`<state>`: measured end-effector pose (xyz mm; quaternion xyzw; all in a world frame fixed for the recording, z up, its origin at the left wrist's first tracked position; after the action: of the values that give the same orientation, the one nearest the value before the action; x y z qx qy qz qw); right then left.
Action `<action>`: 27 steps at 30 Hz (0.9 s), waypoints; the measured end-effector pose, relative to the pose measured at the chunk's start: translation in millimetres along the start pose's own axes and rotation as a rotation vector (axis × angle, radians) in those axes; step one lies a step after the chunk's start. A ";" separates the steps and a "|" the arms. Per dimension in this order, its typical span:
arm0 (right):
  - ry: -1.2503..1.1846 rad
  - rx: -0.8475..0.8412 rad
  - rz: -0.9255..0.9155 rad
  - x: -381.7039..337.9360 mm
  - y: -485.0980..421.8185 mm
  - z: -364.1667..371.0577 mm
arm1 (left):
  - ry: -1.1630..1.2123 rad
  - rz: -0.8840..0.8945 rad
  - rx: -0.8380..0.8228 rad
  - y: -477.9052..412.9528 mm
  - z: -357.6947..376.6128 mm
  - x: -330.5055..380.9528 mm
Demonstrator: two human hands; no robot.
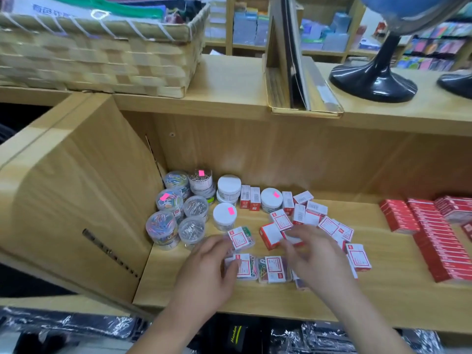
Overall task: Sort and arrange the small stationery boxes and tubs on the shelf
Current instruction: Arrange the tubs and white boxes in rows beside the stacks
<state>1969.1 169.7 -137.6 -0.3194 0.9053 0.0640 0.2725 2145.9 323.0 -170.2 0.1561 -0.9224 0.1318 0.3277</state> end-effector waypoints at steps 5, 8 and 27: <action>0.140 -0.057 -0.005 -5.9 -87.5 19.4 | -0.271 -0.144 -0.186 -43.4 7.7 11.2; 0.282 -0.161 0.043 3.8 -107.3 37.7 | -0.361 -0.188 -0.260 -45.4 16.5 2.4; 0.001 0.113 -0.133 -19.2 -106.4 13.8 | 0.079 -0.067 -0.019 -5.6 -6.1 -5.8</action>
<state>2053.0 100.3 -132.9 -0.3629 0.8845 -0.0058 0.2933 2155.7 321.1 -168.5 0.1785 -0.9043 0.1178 0.3694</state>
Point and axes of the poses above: each hand's wrist, its own y-axis away from the middle knuckle, its own z-axis out of the palm, x = y × z, the point moved 9 cm from there along -y, towards the middle knuckle, and after that the axes turned 9 degrees about -x, right-handed, at the moved point
